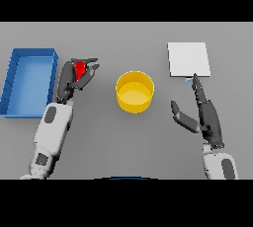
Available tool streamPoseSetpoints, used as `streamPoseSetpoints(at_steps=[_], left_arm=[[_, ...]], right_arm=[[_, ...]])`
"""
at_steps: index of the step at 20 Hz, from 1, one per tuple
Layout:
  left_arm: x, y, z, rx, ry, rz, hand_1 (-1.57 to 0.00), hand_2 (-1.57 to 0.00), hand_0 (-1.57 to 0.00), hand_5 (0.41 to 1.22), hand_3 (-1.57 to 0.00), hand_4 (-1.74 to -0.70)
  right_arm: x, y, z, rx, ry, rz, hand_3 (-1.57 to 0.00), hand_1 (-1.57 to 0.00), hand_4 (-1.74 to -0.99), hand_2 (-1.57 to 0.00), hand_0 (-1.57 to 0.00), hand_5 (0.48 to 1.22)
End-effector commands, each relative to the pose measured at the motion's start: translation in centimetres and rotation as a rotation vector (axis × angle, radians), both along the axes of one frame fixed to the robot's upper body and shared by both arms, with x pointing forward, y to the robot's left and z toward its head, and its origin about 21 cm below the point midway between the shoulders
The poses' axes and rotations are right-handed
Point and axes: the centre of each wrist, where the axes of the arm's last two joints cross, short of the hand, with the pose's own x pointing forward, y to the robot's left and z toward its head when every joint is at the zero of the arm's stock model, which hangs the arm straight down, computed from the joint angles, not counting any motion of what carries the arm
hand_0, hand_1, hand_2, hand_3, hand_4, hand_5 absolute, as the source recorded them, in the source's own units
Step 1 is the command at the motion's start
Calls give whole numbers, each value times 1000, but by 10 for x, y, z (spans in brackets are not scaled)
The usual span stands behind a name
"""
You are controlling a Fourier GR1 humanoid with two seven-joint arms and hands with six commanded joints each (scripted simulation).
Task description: Pick up the red beaker and tilt it to pour out 1 green nut into yellow bowl. Pick up the yellow bowl and place it on the metallic measuring scale.
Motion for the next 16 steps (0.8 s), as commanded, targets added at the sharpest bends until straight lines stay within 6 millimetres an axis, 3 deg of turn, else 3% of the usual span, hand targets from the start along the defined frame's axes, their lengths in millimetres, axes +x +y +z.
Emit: streamPoseSetpoints(at_steps=[1, 4, 7, 13, 16], left_arm=[[2, -1, 11, 13, -21, 6, -1533, -1533, -1532, 1098, -1533, -1702], [5, -4, 34, 93, -67, -18, -1551, -1552, -1551, 1101, -1552, -1721], [10, -12, 60, 323, -69, -118, -1561, -1561, -1561, 1119, -1561, -1731], [13, -22, 70, 488, -64, -199, -1563, -1563, -1563, 1113, -1563, -1733], [18, -29, 77, 707, -109, -248, -1567, -1567, -1567, 1112, -1567, -1737]], right_arm=[[1, 3, 0, 3, -5, 6, 1, 1, -1258, 1, 1, 669], [-1, 3, 1, -9, -22, 9, 1, 1, -1245, 1, 1, 673], [-2, 5, 4, -34, -25, -3, 1, 1, -1245, 1, 1, 688], [-4, 3, 5, -38, -14, -5, 1, 1, -1243, 1, 1, 710], [-9, 6, 2, -37, -16, 1, 1, 1, -1254, 1, 1, 717]])
